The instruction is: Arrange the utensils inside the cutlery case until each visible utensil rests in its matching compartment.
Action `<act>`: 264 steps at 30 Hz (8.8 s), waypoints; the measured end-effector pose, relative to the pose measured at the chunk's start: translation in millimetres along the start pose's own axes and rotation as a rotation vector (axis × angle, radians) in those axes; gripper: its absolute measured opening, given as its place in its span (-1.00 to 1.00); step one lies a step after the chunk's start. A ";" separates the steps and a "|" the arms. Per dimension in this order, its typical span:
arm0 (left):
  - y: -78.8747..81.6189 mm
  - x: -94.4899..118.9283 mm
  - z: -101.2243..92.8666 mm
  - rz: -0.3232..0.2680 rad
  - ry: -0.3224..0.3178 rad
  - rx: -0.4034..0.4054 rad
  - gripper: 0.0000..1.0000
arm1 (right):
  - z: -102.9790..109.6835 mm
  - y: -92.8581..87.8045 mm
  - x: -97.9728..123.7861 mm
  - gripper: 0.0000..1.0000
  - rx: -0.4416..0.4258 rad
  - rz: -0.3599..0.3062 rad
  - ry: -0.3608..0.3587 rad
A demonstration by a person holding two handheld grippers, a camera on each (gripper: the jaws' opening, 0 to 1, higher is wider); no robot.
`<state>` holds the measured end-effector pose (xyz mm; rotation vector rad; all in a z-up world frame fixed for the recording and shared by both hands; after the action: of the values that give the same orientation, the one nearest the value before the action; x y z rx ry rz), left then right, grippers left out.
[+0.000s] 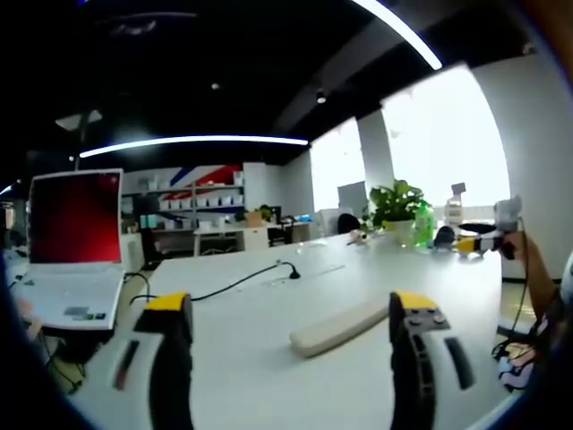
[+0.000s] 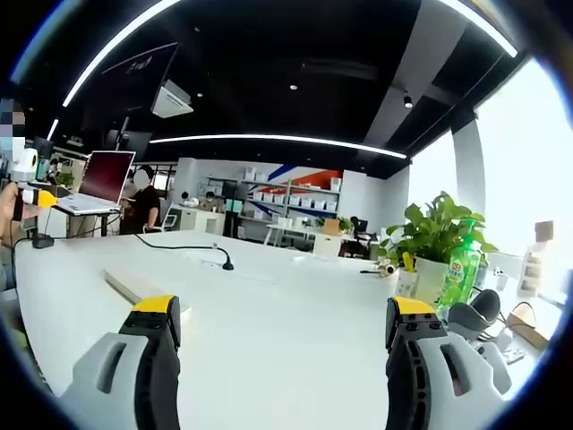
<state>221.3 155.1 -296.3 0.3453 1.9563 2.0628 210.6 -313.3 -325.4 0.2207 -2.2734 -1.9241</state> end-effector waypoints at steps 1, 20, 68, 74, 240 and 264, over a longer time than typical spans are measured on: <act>0.0 0.1 -0.3 0.000 0.000 -0.001 0.92 | 0.1 -0.1 0.3 0.99 -0.001 0.001 -0.001; 2.5 1.4 -1.7 -0.014 -0.007 0.000 0.91 | 0.4 1.1 2.5 0.99 -0.009 -0.003 -0.004; 0.7 0.9 -6.3 -0.006 -0.018 -0.007 0.89 | 0.4 -1.8 1.5 0.99 -0.019 0.011 0.002; 0.6 0.8 -6.3 -0.006 -0.020 -0.005 0.89 | 0.8 -2.4 1.0 0.99 -0.021 0.013 0.003; 11.7 2.7 -14.3 -0.063 -0.075 0.020 0.88 | -3.2 -1.2 4.4 0.99 -0.022 0.014 -0.005; 9.2 1.0 -16.2 -0.054 -0.081 0.017 0.88 | -3.2 -1.6 4.1 0.99 -0.024 0.015 -0.005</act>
<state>214.2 139.9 -288.1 0.3703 1.9155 1.9686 207.3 -317.5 -326.4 0.1961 -2.2469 -1.9459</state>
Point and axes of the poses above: the point that each gripper's makers call its tool centre point, and the gripper's own axes: x roughly backward along the fingers, z roughly to its left, y roughly out of its top, the point moved 2 cm from there along x, roughly backward along the fingers, and after that the axes turned 6 degrees about y, right-handed, at the moved point
